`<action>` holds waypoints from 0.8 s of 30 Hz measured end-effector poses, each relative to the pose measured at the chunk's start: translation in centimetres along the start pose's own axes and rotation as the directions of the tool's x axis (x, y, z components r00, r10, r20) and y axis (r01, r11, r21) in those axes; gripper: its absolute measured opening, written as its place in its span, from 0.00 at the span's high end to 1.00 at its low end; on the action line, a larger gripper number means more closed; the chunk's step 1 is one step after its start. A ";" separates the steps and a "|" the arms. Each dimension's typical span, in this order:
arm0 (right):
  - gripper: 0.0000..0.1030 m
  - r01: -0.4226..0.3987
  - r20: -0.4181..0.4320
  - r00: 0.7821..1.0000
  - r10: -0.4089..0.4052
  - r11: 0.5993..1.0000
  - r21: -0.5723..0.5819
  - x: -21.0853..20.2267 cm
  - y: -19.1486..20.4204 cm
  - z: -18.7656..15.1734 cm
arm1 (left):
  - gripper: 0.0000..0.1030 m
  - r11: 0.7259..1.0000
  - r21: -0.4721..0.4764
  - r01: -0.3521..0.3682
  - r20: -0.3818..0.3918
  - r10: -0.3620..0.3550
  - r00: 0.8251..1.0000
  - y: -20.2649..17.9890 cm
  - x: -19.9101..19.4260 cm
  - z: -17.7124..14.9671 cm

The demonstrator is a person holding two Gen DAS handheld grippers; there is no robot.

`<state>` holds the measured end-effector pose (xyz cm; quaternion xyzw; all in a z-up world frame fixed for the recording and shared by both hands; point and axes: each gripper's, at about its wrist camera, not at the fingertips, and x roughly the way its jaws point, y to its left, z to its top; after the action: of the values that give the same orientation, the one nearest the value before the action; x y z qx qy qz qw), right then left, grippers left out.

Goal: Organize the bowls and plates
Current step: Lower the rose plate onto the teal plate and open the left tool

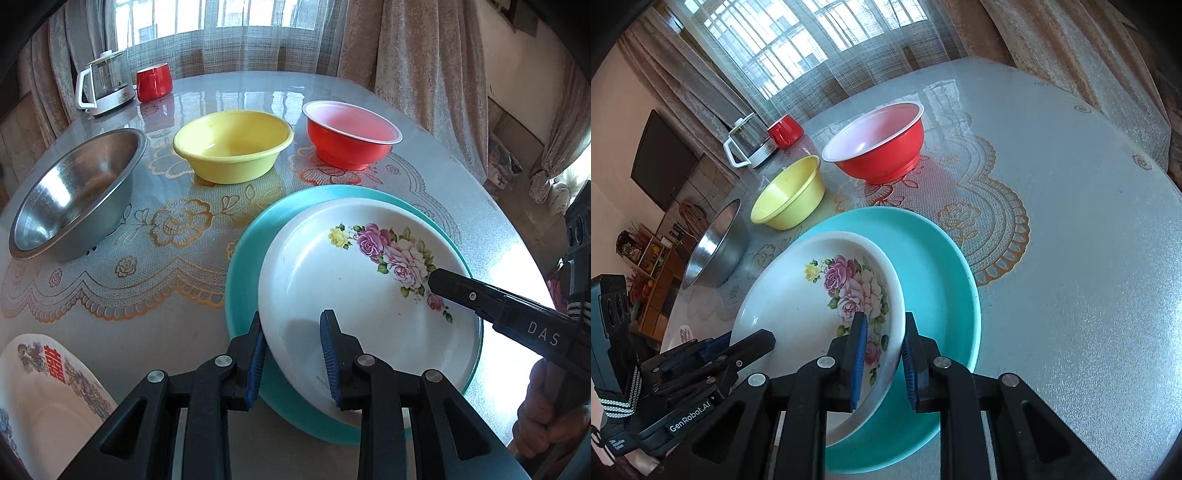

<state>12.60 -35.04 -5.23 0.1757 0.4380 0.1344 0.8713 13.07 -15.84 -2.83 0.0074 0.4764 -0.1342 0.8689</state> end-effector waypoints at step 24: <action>0.77 0.071 0.065 0.995 -0.070 0.997 -0.006 -0.9 0.8 -0.7 | 0.67 0.996 0.056 -0.075 0.017 0.074 0.997 -1.1 -0.5 -0.3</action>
<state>11.42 -34.51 -4.66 0.1609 0.4147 0.0997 0.8901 12.31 -16.78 -2.40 0.0486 0.4656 -0.1151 0.8761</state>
